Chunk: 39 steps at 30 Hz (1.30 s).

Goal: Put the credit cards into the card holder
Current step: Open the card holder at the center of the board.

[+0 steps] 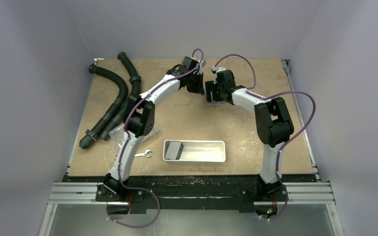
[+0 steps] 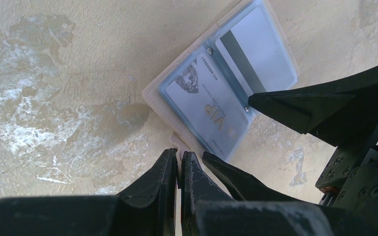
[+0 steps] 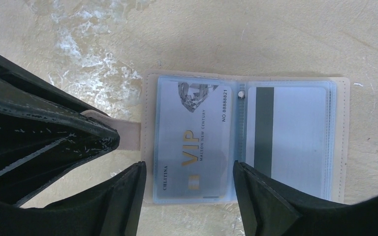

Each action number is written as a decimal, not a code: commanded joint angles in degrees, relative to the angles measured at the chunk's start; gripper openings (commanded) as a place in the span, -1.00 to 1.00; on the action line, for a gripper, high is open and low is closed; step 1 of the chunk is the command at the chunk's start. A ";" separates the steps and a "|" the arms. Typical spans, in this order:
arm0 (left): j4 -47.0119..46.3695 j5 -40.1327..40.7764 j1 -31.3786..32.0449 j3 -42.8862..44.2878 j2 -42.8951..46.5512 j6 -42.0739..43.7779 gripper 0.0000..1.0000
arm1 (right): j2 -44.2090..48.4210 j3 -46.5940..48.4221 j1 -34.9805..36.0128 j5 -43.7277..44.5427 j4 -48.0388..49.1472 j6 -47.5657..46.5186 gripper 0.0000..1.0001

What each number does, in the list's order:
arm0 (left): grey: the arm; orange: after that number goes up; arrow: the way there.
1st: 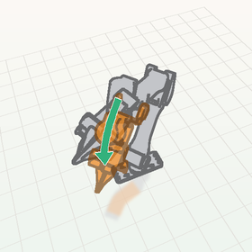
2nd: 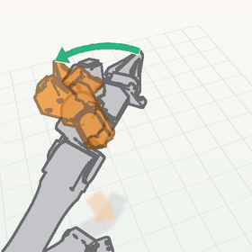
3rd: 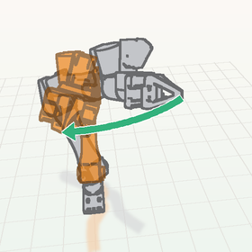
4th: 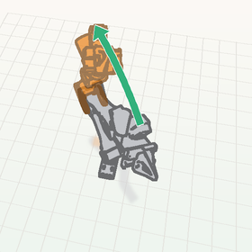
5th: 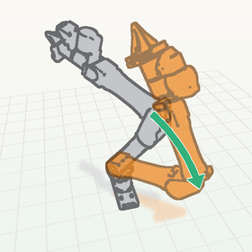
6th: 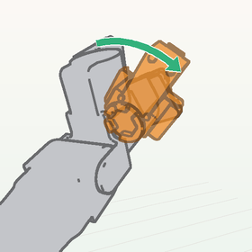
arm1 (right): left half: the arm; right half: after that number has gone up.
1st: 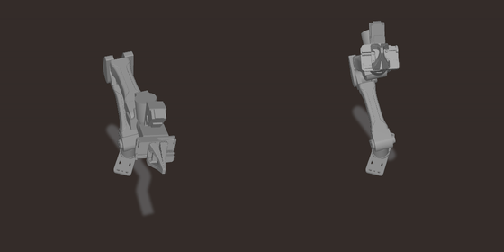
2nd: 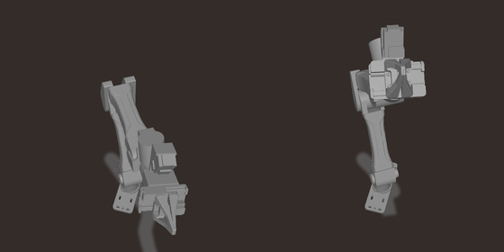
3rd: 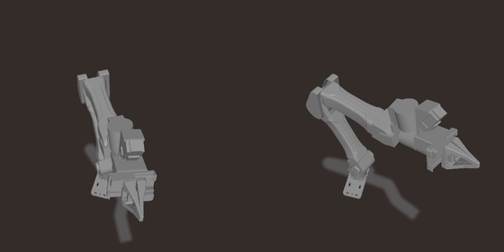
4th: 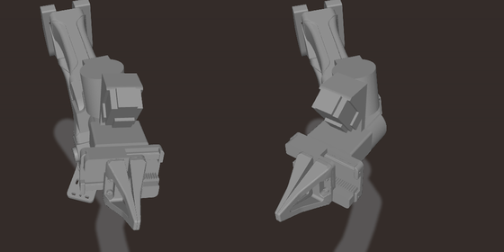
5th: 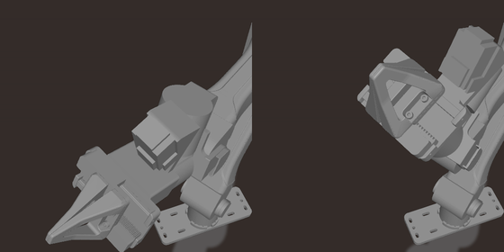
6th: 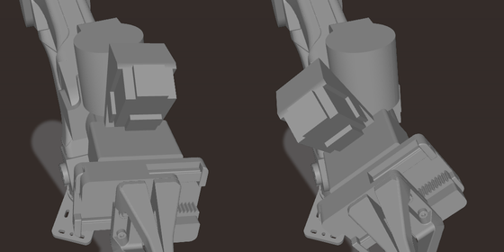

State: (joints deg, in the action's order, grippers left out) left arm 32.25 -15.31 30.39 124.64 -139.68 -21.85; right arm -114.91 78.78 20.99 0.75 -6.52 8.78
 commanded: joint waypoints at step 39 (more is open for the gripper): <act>-4.38 -6.15 -0.36 8.46 3.07 -3.37 -1.00 | 10.22 -5.94 -7.54 7.95 3.84 11.03 0.39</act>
State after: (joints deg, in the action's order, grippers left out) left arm 32.38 -17.04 30.39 129.99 -139.59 -22.33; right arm -109.30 75.55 15.00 18.83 -6.13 17.32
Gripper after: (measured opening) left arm 0.058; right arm 0.686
